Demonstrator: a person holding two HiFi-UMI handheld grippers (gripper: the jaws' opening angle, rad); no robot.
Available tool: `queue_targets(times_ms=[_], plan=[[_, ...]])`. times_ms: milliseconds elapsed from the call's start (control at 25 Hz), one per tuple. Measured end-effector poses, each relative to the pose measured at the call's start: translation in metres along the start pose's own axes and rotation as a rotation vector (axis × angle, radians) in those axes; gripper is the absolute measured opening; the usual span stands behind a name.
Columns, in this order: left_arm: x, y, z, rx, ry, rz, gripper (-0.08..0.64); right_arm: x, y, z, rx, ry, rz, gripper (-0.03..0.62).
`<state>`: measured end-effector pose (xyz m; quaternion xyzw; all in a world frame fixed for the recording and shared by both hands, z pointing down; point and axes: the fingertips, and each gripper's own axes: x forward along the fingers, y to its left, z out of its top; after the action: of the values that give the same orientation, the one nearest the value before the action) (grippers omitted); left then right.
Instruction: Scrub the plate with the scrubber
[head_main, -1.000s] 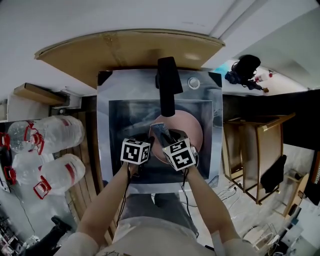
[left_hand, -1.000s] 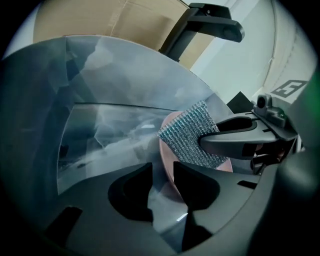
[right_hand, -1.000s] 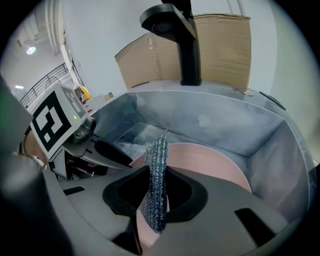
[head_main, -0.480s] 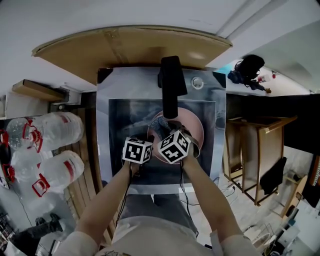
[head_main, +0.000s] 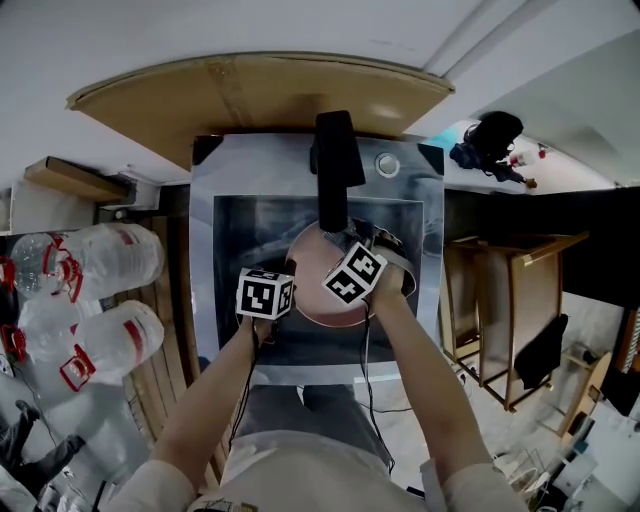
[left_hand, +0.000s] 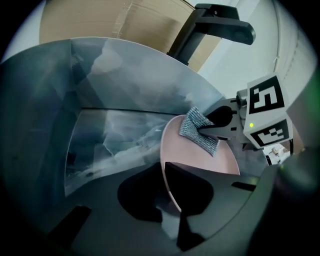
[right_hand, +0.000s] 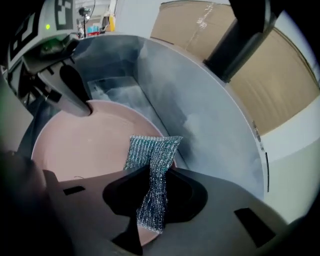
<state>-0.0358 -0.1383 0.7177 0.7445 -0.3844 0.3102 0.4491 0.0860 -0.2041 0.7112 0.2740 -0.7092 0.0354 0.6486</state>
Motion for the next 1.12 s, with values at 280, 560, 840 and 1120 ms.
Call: queue_targets(times_ms=[280,560,840,1120], plan=[[-0.006,0.009,0.003,-0.093,-0.040,0.015,0.028,-0.021,0.042,-0.048,-0.239,0.228,0.132,0.107],[-0.008,0.010,0.001,-0.134,-0.081,0.031,0.028,-0.046,0.134,-0.025,-0.270,0.071,0.274,0.110],[-0.008,0.009,0.003,-0.141,-0.084,0.017,0.028,-0.034,0.159,0.032,-0.300,0.006,0.309,0.110],[-0.011,0.010,0.000,-0.137,-0.086,-0.007,0.028,-0.011,0.098,0.057,-0.308,-0.078,0.199,0.123]])
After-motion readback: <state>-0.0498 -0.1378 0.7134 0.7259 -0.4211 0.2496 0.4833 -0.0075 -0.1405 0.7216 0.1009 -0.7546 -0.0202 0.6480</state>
